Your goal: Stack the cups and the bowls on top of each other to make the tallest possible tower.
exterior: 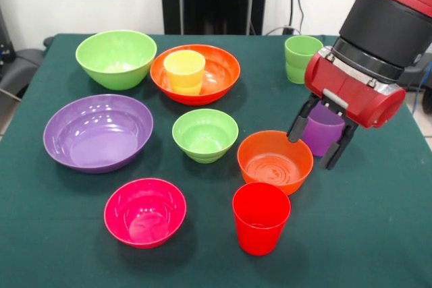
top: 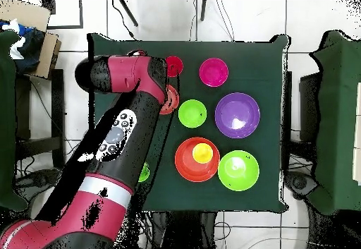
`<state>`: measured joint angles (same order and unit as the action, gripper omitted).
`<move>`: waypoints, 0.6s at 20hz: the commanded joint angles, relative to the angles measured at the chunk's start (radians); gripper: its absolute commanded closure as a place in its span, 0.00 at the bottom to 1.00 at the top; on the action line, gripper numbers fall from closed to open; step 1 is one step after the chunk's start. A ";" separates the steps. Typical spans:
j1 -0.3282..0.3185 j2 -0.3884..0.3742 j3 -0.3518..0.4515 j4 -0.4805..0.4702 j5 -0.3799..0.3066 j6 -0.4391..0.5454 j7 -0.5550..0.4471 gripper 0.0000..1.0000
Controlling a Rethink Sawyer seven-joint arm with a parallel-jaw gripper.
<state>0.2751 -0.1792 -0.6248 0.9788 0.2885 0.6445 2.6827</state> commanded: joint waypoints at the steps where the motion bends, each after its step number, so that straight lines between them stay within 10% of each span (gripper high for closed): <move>1: 0.023 0.028 0.059 0.030 0.007 -0.023 0.164 0.00; 12: 0.043 0.071 0.043 0.028 0.008 -0.063 0.176 0.00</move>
<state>0.2942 -0.1468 -0.6513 0.9785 0.2887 0.6374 2.6827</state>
